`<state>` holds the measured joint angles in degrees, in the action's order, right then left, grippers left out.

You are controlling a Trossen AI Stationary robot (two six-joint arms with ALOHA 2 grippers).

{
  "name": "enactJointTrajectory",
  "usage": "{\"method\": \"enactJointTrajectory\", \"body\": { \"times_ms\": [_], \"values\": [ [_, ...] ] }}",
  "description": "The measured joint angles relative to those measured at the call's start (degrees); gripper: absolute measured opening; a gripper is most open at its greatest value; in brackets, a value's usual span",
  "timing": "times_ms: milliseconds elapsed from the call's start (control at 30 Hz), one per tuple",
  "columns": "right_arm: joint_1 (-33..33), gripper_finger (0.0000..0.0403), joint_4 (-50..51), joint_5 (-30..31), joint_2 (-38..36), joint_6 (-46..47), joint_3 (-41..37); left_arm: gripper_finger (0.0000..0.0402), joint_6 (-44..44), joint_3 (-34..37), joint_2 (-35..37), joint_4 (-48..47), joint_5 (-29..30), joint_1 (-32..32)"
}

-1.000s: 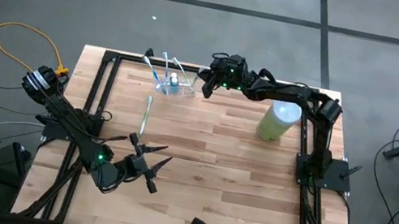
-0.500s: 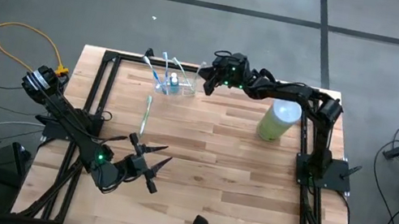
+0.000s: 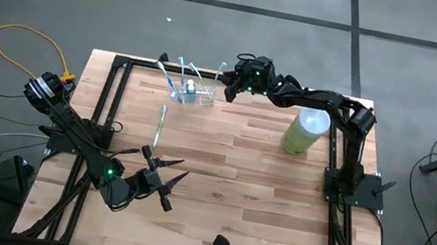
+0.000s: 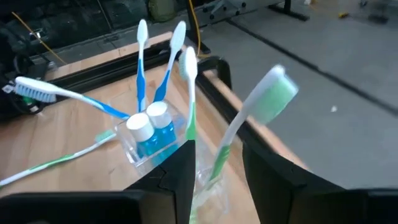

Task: Pick & Place toothbrushing station
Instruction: Put the green toothbrush into the right section of the transparent organizer

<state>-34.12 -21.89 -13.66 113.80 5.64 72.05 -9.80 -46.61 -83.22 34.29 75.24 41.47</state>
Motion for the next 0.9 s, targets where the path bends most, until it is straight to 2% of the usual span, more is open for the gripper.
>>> {"method": "enactJointTrajectory", "body": {
  "times_ms": [200,367,533,633,767,900],
  "values": [
    [0.4,0.0127,3.9,-4.5,-0.6,2.3,0.0,0.0156,1.3,0.0,0.0,0.0,0.0,0.0],
    [1.7,0.0128,9.1,-6.6,-4.2,2.2,0.0,0.0156,4.4,-0.1,0.0,-1.8,0.0,0.6],
    [4.3,0.0128,15.9,-5.8,-10.5,0.3,0.0,0.0156,15.9,-0.1,0.0,-12.8,-0.1,0.2],
    [6.5,0.0128,19.2,-3.3,-14.6,-1.2,0.0,0.0156,26.1,-0.1,0.0,-20.0,0.2,-1.4],
    [9.6,0.0128,23.3,-0.2,-20.7,-2.2,0.0,0.0156,34.8,-0.1,0.1,-25.7,-0.4,-4.8],
    [13.1,0.0128,26.4,2.3,-26.8,-2.9,0.0,0.0156,43.3,-0.1,0.1,-31.8,-9.1,-10.3]
  ]
}}
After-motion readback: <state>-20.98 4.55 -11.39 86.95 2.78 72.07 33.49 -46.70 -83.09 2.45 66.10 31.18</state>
